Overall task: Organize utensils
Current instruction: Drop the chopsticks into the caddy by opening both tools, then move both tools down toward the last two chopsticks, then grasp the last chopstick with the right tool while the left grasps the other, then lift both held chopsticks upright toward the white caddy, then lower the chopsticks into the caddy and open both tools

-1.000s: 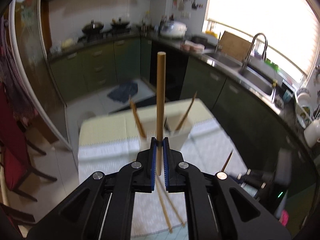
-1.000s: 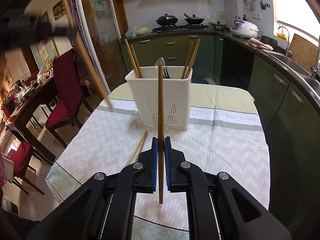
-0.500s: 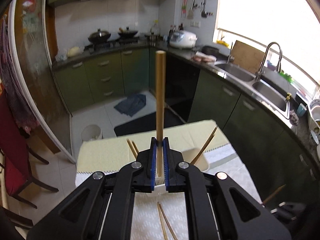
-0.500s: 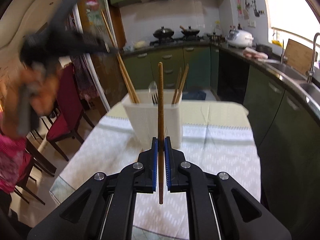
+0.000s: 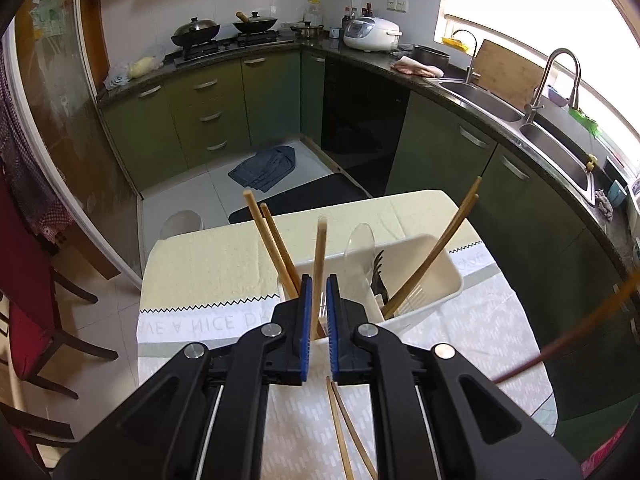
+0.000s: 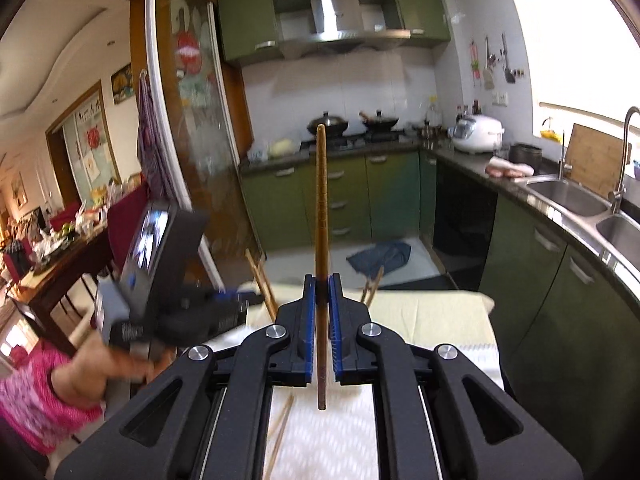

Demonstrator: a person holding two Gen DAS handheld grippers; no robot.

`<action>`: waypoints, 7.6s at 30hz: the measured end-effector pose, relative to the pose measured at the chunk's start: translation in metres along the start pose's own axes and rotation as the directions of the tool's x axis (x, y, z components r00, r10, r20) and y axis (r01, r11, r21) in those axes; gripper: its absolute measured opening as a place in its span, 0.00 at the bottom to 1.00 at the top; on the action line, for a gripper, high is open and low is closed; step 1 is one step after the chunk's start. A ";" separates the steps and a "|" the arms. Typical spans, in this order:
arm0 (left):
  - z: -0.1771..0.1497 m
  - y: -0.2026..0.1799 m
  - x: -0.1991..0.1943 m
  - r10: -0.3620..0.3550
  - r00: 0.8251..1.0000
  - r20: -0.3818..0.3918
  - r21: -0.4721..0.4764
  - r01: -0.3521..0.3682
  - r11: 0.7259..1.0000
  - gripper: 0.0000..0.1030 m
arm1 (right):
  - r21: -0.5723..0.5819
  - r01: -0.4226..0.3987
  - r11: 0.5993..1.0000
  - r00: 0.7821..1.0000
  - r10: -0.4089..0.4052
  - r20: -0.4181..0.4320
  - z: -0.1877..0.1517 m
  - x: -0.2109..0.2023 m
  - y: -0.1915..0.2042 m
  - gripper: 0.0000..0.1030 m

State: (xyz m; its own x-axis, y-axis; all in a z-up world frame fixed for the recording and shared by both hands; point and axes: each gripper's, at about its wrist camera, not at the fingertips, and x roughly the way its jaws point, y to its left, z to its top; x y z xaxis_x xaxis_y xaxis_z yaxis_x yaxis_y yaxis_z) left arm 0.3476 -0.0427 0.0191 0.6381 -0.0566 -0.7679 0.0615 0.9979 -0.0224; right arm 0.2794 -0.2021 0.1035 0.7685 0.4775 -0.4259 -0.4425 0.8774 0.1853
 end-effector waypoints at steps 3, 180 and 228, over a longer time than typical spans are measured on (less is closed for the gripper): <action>-0.001 0.003 -0.007 -0.007 1.000 0.012 -0.005 0.007 1.000 0.13 | 0.012 0.005 1.000 0.999 -0.005 0.036 0.018 0.007 0.000 0.07; 0.002 -0.008 -0.148 -0.038 0.966 0.256 0.018 0.034 0.999 0.06 | -0.002 -0.019 1.000 0.996 0.019 0.091 0.013 0.006 0.000 0.07; -0.139 -0.025 -0.080 0.107 0.968 0.226 -0.044 -0.100 0.994 0.41 | -0.010 0.046 0.999 0.998 -0.047 -0.034 -0.146 -0.026 -0.010 0.47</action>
State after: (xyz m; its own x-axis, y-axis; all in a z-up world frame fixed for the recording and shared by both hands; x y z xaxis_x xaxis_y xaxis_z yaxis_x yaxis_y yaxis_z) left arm 0.1885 -0.0583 -0.0083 0.7981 0.0446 -0.6009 -0.0363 0.9990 0.0260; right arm 0.1964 -0.2300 -0.0164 0.7722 0.4341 -0.4640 -0.4108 0.8982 0.1567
